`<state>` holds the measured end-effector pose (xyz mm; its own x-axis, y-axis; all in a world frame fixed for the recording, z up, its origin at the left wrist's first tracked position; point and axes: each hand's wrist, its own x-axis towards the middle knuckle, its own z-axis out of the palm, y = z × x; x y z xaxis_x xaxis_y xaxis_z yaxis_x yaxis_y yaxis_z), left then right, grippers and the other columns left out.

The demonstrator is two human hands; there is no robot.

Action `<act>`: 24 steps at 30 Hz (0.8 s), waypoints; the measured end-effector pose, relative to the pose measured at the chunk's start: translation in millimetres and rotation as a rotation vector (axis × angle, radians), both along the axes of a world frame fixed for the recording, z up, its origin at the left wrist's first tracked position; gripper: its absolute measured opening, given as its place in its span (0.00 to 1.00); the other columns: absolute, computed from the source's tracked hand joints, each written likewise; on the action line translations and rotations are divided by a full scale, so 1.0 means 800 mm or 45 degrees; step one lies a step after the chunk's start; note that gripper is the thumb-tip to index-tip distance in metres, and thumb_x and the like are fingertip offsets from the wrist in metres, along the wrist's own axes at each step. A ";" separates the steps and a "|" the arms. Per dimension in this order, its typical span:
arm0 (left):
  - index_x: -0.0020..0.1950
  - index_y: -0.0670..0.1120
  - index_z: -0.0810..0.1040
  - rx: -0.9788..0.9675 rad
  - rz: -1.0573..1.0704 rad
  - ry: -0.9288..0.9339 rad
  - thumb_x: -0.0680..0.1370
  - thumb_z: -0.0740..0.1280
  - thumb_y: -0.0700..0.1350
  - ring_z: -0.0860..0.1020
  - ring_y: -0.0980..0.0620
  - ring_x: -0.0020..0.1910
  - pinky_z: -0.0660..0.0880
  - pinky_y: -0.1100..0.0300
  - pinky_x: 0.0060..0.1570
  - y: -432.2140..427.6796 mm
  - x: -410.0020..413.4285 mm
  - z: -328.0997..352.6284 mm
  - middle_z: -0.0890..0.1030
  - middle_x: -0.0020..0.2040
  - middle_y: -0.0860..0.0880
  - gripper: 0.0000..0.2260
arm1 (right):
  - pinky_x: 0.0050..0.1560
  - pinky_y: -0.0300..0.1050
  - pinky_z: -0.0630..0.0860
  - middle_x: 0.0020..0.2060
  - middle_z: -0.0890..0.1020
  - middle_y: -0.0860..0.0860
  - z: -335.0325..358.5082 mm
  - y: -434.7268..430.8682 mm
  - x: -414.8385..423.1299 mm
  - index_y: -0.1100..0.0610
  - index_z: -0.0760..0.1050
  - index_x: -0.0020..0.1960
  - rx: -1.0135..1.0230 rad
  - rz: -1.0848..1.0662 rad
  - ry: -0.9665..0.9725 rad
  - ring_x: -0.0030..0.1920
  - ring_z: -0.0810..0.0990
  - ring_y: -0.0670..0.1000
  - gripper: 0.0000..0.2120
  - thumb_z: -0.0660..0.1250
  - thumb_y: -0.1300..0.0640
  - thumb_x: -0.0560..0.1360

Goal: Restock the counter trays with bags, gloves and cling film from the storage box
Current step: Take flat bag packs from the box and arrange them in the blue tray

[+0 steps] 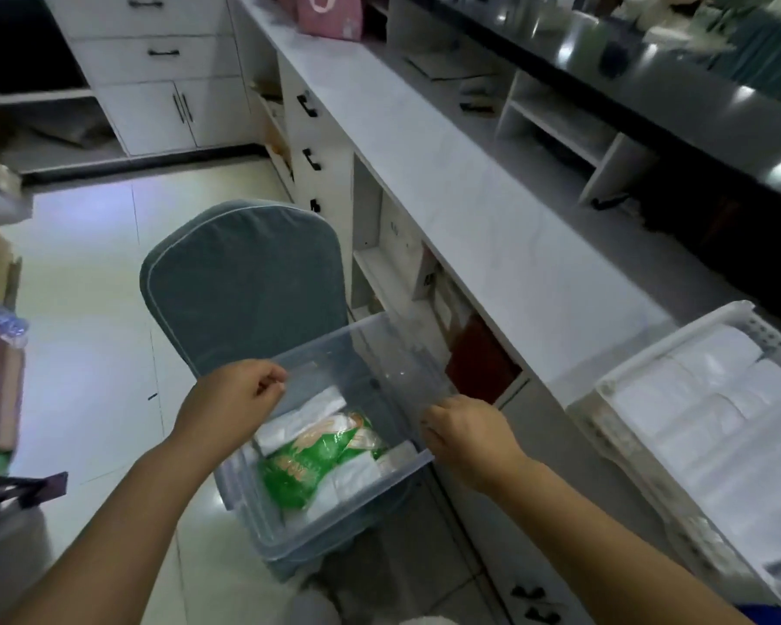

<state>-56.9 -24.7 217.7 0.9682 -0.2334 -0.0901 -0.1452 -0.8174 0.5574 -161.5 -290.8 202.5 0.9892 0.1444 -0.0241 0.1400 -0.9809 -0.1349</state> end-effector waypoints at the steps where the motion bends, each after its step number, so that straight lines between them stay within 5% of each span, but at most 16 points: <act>1: 0.50 0.52 0.81 0.003 0.009 0.023 0.75 0.67 0.45 0.75 0.55 0.40 0.68 0.61 0.39 0.011 0.007 -0.007 0.83 0.47 0.53 0.06 | 0.37 0.48 0.71 0.40 0.81 0.55 -0.010 0.009 0.010 0.57 0.77 0.42 0.002 -0.001 0.038 0.41 0.78 0.58 0.13 0.56 0.54 0.76; 6: 0.51 0.51 0.82 0.018 0.059 0.148 0.75 0.67 0.45 0.78 0.52 0.44 0.70 0.61 0.41 0.055 0.032 -0.046 0.84 0.49 0.52 0.07 | 0.26 0.40 0.69 0.30 0.80 0.54 -0.047 0.045 0.054 0.58 0.78 0.34 -0.030 0.070 0.183 0.30 0.79 0.56 0.07 0.72 0.57 0.68; 13: 0.51 0.52 0.81 0.105 0.092 0.300 0.76 0.65 0.46 0.78 0.52 0.46 0.71 0.60 0.41 0.085 0.051 -0.099 0.83 0.50 0.53 0.07 | 0.32 0.46 0.73 0.37 0.83 0.56 -0.132 0.065 0.137 0.57 0.79 0.40 0.199 0.033 0.397 0.37 0.81 0.59 0.04 0.67 0.58 0.73; 18: 0.53 0.52 0.81 0.192 0.170 0.398 0.76 0.64 0.47 0.78 0.53 0.45 0.73 0.59 0.42 0.090 0.064 -0.148 0.83 0.49 0.53 0.08 | 0.41 0.45 0.73 0.46 0.84 0.57 -0.228 0.074 0.222 0.53 0.80 0.53 0.349 -0.196 0.644 0.47 0.81 0.60 0.10 0.63 0.58 0.75; 24: 0.55 0.51 0.80 0.186 0.285 0.440 0.77 0.64 0.45 0.79 0.51 0.47 0.74 0.58 0.44 0.075 0.089 -0.218 0.83 0.52 0.51 0.10 | 0.52 0.49 0.75 0.53 0.83 0.61 -0.360 0.094 0.288 0.58 0.80 0.56 0.492 -0.443 0.865 0.54 0.80 0.61 0.12 0.63 0.62 0.74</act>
